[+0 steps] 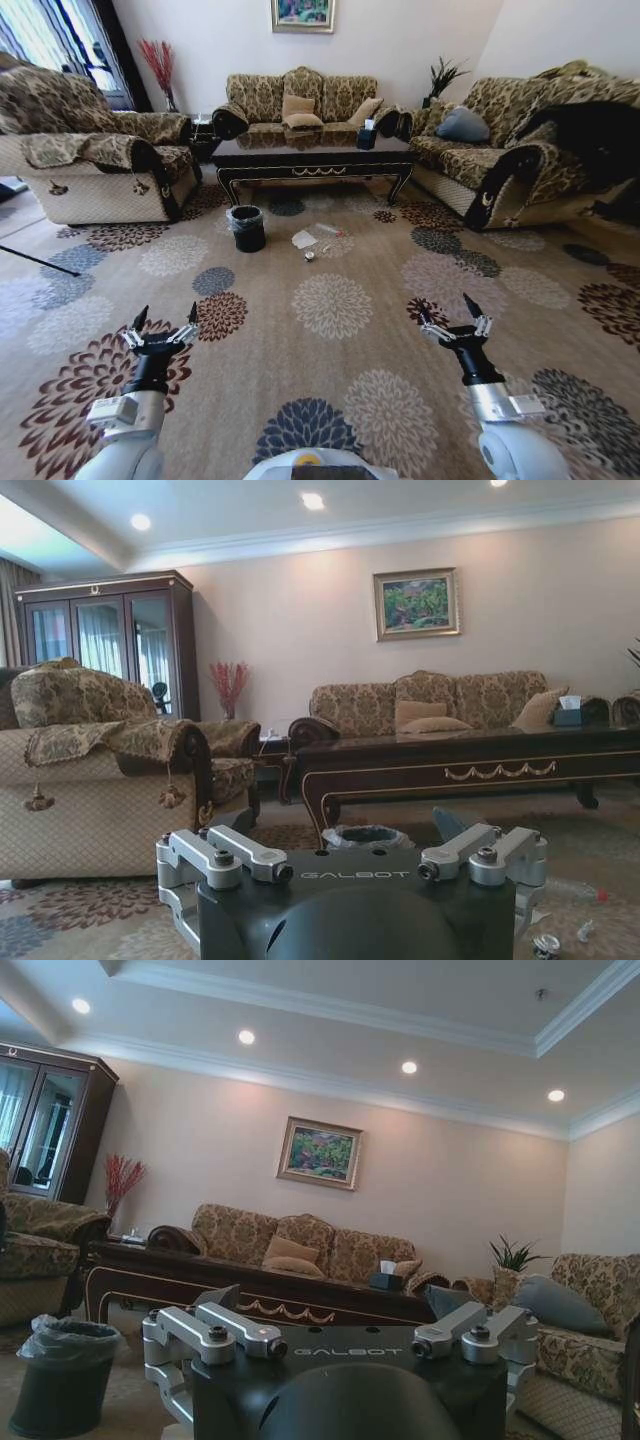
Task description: Move to the front of the table and pick up the trash from the floor, then place it into the trash bin.
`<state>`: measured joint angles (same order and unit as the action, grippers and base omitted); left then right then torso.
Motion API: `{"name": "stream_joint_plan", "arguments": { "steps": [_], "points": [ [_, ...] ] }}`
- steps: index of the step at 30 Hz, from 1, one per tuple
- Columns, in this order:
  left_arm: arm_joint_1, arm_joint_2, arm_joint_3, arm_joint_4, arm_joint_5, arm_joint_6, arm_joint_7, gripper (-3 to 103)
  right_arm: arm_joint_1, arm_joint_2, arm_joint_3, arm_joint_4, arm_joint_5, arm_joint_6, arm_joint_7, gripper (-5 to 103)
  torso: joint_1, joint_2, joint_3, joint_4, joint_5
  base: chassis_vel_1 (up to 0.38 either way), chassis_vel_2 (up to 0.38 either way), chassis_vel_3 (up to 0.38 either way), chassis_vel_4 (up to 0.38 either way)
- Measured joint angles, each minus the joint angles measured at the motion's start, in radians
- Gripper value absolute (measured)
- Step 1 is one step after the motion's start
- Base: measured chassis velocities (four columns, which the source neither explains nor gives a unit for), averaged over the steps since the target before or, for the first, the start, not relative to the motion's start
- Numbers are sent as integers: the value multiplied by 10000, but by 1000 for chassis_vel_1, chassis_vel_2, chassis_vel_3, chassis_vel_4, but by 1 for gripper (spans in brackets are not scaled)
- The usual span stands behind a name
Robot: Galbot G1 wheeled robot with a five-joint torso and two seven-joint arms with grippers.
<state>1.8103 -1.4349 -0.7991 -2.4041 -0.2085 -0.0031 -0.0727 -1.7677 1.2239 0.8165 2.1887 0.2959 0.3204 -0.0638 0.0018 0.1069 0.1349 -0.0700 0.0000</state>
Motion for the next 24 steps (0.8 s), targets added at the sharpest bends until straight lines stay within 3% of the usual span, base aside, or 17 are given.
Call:
{"name": "stream_joint_plan", "arguments": {
  "steps": [17,24],
  "points": [
    [-46,-27,56,91,80,-50,4,100,10,119,-15,-47,-40,88,-24,100,-16,-675,-632,0,0,0,0,0,0],
    [-147,-16,61,269,56,-357,29,100,31,182,-50,-98,-90,207,-16,100,-17,-859,-827,-2,0,0,0,0,0]
  ]
}}
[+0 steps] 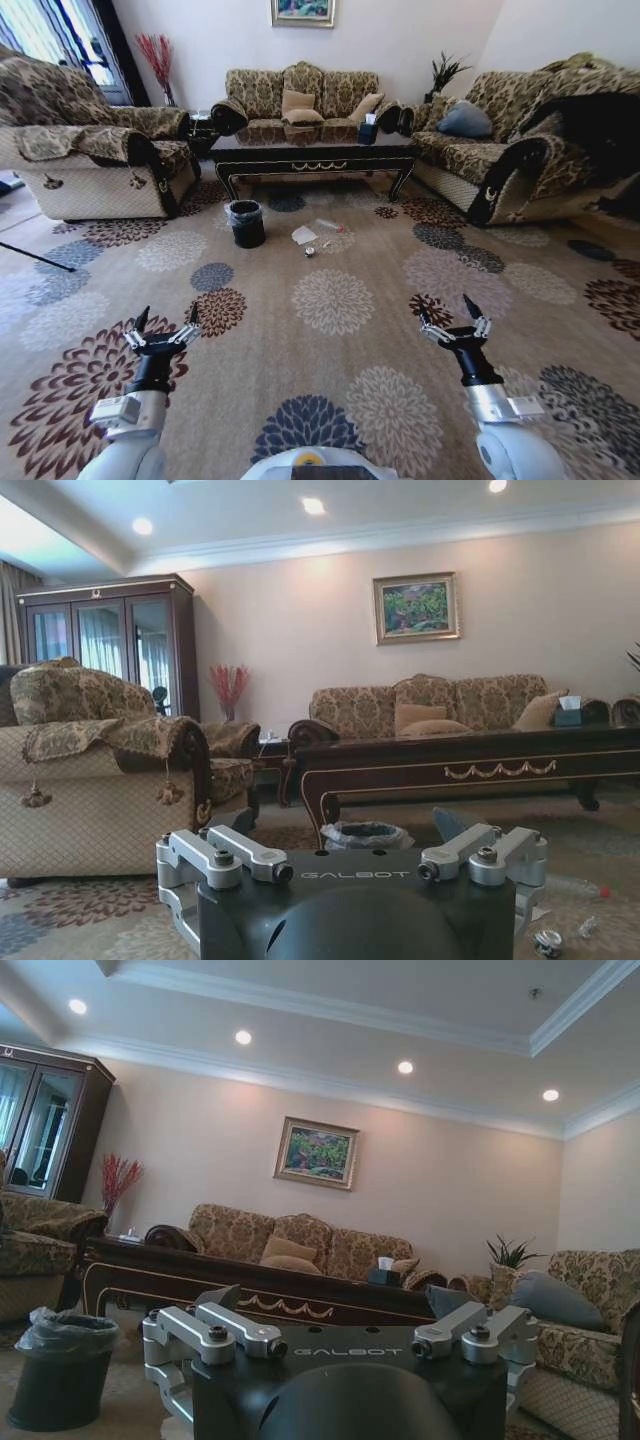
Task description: Move to the front of the table and pick up the trash from the floor, then place it into the trash bin.
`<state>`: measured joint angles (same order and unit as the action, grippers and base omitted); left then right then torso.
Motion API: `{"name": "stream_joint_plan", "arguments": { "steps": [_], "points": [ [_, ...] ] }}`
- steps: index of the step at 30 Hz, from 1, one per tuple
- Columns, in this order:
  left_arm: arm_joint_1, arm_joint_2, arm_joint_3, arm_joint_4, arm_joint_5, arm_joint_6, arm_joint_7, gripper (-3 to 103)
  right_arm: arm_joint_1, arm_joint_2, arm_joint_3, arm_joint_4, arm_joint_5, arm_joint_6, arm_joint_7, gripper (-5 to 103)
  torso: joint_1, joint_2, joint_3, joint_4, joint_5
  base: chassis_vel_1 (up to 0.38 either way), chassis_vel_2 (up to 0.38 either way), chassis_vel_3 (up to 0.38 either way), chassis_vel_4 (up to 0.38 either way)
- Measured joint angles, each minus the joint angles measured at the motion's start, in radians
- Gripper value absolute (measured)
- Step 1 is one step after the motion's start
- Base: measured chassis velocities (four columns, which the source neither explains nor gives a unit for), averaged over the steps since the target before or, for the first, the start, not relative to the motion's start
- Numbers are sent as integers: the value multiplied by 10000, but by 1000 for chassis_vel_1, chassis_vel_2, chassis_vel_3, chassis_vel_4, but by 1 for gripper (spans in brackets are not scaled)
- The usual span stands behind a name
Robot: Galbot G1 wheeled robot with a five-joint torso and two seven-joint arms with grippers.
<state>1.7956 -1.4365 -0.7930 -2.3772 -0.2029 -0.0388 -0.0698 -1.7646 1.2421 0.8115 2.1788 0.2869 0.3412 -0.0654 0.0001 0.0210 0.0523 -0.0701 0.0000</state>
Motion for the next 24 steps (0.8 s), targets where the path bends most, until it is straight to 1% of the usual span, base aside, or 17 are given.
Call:
{"name": "stream_joint_plan", "arguments": {
  "steps": [4,10,12,19,24],
  "points": [
    [-68,-2,-27,85,-7,-86,4,100,-8,29,-20,-30,70,-6,-18,100,0,-6,-9,0,0,0,0,0,0],
    [-95,-4,-77,62,-30,-110,4,100,-76,93,-49,-41,191,-200,-143,100,0,10,3,0,-1,0,0,0,0],
    [-96,-12,-93,27,-34,-118,4,100,-71,101,-61,-73,191,-201,-283,100,-1,22,13,-1,0,0,0,0,0],
    [-33,-43,-116,-11,-31,-181,4,100,-7,106,-138,-168,186,-175,-384,100,-1,44,32,0,0,0,0,0,0],
    [-10,-78,-127,-18,-19,-211,5,100,41,124,-232,-251,133,-162,-425,100,-2,60,45,0,0,-66,69,88,-61]
  ]
}}
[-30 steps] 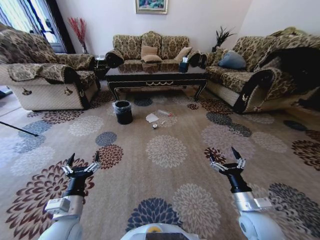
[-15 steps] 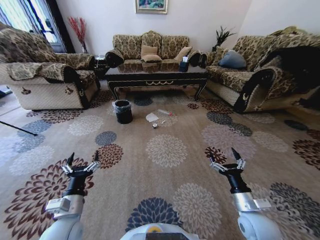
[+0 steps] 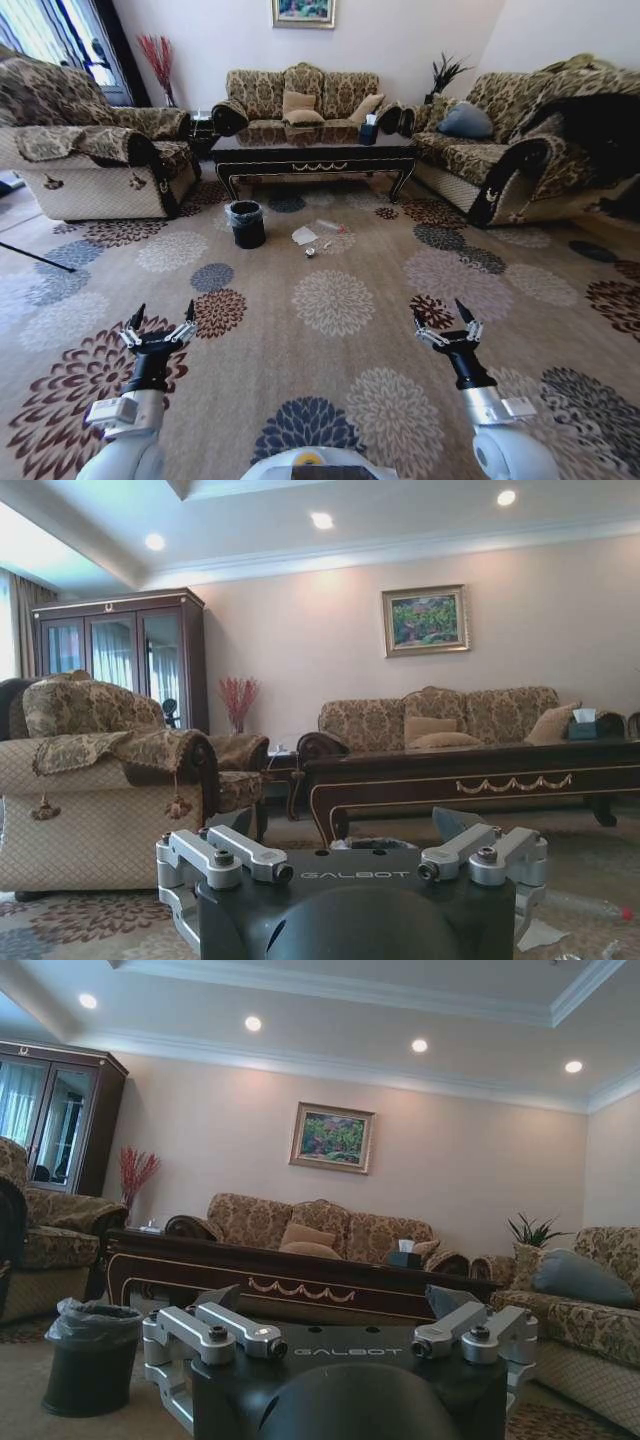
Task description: Move to the front of the table and pick up the trash from the floor, then place it into the trash bin.
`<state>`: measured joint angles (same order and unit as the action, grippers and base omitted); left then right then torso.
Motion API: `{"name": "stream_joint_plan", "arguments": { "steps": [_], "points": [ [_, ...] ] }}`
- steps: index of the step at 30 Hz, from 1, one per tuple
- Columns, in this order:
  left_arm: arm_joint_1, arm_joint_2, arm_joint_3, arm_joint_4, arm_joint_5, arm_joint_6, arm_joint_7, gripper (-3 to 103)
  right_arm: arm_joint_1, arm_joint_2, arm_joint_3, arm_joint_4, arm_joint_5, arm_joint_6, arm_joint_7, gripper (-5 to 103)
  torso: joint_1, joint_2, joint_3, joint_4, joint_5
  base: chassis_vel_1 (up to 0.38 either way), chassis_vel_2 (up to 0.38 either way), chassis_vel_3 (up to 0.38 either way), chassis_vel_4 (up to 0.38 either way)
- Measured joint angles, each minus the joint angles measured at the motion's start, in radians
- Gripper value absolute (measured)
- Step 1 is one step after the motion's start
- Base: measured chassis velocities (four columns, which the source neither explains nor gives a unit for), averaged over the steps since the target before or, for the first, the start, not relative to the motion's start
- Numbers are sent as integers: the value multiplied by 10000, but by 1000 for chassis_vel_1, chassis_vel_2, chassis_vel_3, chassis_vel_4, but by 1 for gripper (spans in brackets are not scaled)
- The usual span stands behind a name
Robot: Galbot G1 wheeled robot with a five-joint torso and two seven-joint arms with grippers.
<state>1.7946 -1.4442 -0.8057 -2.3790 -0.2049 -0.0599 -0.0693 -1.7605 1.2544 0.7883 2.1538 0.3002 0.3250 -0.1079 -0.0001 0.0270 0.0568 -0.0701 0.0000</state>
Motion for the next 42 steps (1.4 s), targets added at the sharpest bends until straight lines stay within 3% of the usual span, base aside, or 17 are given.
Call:
{"name": "stream_joint_plan", "arguments": {
  "steps": [42],
  "points": [
    [200,42,-108,-104,54,-128,21,100,105,188,-198,-331,-237,289,-233,100,0,47,40,0,0,-227,221,228,-216]
  ]
}}
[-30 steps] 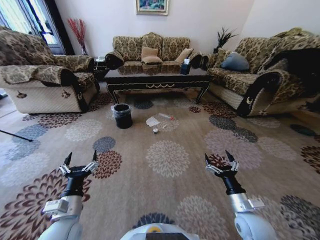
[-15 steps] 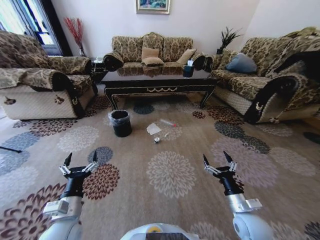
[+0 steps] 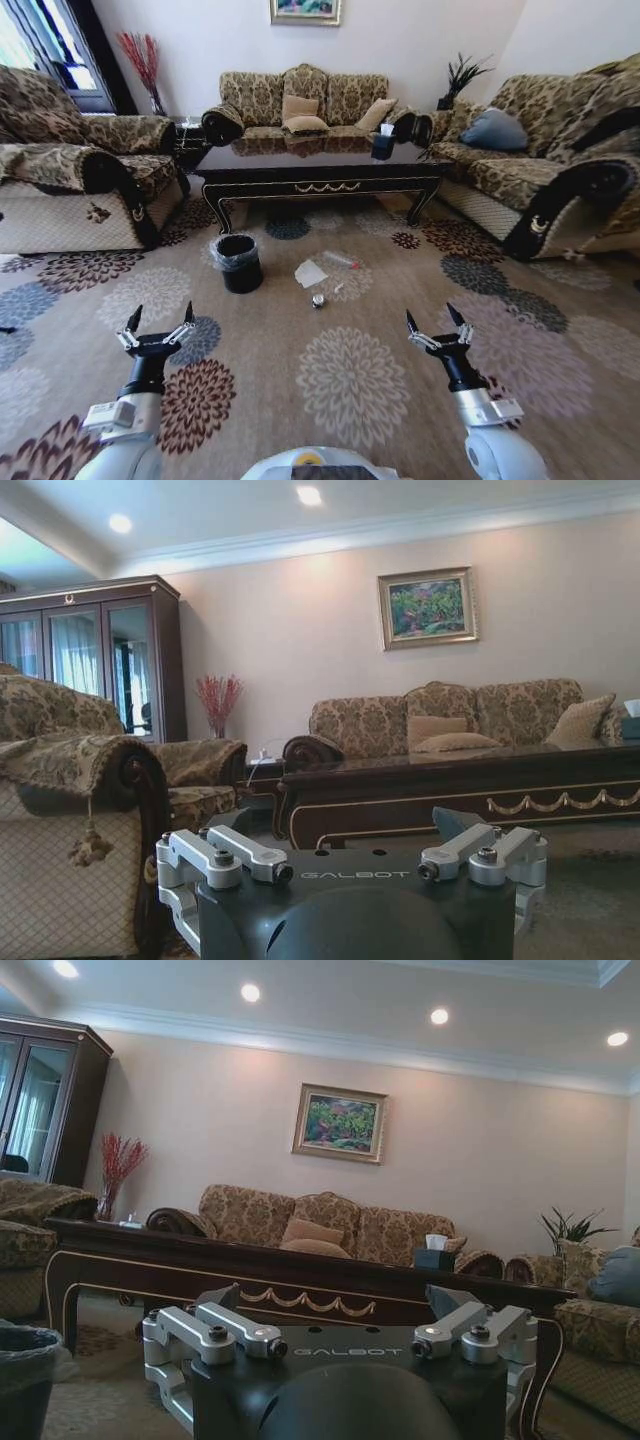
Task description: Move to the front of the table and pick up the trash from the floor, then place it into the trash bin.
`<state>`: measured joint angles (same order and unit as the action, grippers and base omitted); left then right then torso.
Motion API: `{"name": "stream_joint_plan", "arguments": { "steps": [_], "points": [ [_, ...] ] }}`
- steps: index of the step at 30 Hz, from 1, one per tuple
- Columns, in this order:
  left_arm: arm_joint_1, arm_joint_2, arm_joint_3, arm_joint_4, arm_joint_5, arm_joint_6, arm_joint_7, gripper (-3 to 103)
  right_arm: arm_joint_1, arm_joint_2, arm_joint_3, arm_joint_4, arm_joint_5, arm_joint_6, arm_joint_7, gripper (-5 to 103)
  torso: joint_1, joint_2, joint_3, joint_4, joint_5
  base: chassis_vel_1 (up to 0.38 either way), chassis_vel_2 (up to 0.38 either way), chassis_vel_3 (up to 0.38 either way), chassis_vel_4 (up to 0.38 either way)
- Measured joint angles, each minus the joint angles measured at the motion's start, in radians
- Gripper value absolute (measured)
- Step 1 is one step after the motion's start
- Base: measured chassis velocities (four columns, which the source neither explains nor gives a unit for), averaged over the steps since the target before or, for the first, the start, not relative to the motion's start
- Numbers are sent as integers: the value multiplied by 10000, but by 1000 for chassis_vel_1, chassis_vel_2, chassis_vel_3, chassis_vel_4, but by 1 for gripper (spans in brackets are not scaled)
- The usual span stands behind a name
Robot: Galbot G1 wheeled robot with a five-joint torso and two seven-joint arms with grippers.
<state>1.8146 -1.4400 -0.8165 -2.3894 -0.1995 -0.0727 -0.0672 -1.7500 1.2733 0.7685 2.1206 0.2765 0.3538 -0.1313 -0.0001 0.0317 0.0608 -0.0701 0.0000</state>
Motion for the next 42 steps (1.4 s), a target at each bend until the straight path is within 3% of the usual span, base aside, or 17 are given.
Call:
{"name": "stream_joint_plan", "arguments": {
  "steps": [30,42],
  "points": [
    [2,-70,35,81,90,-119,0,100,21,66,-46,-110,-4,120,-60,100,0,3,5,1,-2,-244,236,245,-237],
    [-37,-90,65,120,107,-123,-32,100,79,80,-154,-158,64,318,156,100,1,3,7,-1,-1,-136,129,132,-134]
  ]
}}
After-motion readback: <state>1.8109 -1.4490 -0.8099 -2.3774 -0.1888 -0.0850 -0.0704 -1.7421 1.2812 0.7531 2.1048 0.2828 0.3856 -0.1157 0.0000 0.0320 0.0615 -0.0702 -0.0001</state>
